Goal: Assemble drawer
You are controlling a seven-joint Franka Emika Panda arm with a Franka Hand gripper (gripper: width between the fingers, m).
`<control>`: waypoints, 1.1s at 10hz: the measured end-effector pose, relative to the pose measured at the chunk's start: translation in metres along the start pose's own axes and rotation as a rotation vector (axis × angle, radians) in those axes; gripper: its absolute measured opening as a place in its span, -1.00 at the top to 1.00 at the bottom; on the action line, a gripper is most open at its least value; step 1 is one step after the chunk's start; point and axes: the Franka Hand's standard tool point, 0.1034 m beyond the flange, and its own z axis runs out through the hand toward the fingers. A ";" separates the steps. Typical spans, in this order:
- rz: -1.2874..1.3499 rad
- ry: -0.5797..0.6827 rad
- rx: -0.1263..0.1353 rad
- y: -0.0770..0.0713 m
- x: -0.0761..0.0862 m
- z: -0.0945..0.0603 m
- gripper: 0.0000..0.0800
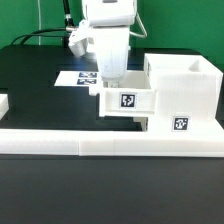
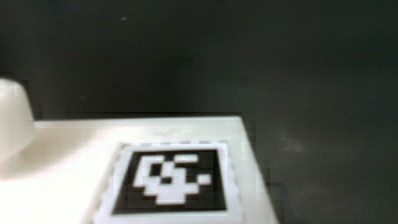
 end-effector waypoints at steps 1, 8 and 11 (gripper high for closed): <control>0.000 0.000 0.000 0.000 0.000 0.000 0.89; 0.031 0.007 -0.016 0.005 0.026 0.003 0.89; 0.038 0.010 -0.027 0.004 0.025 0.004 0.89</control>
Offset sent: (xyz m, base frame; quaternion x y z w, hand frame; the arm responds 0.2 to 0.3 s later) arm 0.0068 0.0156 -0.0034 -0.0004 -0.0088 -0.0149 0.9998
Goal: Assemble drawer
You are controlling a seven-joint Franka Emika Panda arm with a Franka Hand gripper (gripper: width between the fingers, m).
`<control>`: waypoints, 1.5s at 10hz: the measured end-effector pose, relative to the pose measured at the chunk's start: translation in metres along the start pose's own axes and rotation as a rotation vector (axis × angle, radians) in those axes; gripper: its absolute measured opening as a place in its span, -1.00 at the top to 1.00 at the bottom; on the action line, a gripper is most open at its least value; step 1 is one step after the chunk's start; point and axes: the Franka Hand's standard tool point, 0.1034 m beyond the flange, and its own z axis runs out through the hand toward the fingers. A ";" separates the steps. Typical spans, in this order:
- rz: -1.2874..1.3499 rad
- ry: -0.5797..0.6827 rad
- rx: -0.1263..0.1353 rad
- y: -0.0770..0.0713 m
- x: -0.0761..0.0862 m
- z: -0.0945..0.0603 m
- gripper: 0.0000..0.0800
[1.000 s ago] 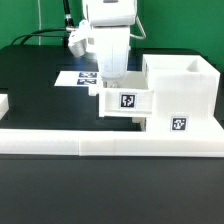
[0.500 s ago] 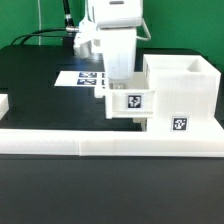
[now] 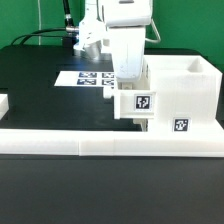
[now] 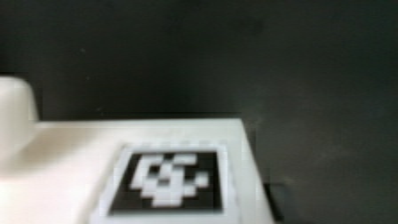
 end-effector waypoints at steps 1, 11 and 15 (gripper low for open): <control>0.000 0.000 0.000 0.000 0.000 0.000 0.42; -0.073 -0.043 0.047 0.001 -0.048 -0.043 -0.62; -0.095 0.107 0.067 0.001 -0.073 -0.025 -0.62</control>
Offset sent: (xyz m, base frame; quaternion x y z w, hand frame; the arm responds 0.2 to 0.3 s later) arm 0.0047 0.0038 0.0362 0.0171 -0.0100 0.0300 0.9994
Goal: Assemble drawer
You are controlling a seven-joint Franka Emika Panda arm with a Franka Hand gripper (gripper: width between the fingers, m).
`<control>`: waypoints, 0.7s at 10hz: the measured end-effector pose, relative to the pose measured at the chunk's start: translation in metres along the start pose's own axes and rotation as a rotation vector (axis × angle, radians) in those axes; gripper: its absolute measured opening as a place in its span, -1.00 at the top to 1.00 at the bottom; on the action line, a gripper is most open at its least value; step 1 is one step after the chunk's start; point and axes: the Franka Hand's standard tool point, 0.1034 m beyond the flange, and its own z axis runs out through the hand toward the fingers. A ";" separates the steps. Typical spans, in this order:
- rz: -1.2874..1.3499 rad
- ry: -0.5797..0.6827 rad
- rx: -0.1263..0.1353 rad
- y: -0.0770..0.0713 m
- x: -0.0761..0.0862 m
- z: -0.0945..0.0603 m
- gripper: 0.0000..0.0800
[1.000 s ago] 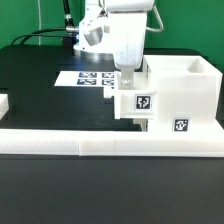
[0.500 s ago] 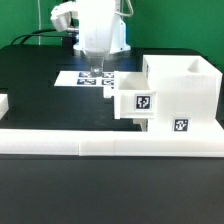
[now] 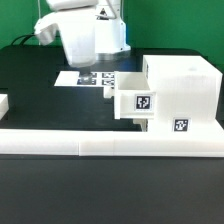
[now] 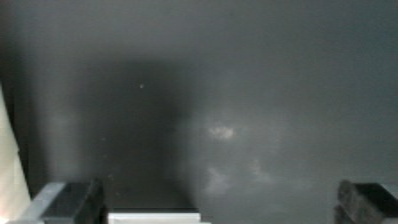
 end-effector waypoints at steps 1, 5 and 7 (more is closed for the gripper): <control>0.004 0.025 0.001 0.002 0.001 0.004 -0.62; 0.092 0.037 0.000 0.012 0.040 0.007 -0.62; 0.113 0.046 0.013 0.011 0.057 0.015 -0.62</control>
Offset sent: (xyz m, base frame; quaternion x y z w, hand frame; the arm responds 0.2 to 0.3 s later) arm 0.0192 0.0402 0.0142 -0.0087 0.0022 0.0456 0.9989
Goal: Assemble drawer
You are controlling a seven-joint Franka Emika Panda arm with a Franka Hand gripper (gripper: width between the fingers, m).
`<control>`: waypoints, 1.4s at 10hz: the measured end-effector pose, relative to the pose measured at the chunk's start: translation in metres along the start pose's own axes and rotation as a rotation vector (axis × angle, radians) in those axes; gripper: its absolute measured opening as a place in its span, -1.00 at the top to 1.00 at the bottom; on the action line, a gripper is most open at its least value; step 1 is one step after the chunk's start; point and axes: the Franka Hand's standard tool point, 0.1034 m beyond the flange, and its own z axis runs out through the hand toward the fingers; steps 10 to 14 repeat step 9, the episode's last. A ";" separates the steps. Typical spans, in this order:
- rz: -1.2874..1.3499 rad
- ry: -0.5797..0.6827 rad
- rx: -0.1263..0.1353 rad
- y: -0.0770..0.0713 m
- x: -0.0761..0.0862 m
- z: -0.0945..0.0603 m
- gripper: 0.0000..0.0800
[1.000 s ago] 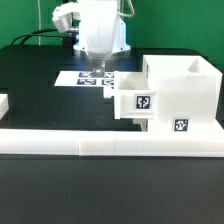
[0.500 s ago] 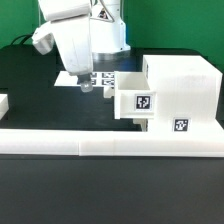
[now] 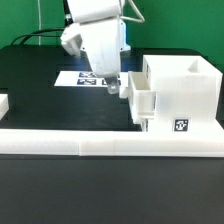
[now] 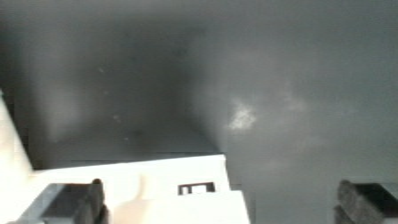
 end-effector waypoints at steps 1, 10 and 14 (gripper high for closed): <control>0.018 0.005 -0.006 0.000 0.012 0.005 -0.62; 0.038 0.004 0.021 -0.001 -0.044 -0.002 -0.62; 0.038 0.004 0.021 -0.001 -0.044 -0.002 -0.62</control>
Offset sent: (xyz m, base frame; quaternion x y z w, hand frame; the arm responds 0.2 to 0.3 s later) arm 0.0020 0.0070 -0.0001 -0.0030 -0.0148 0.0018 0.9999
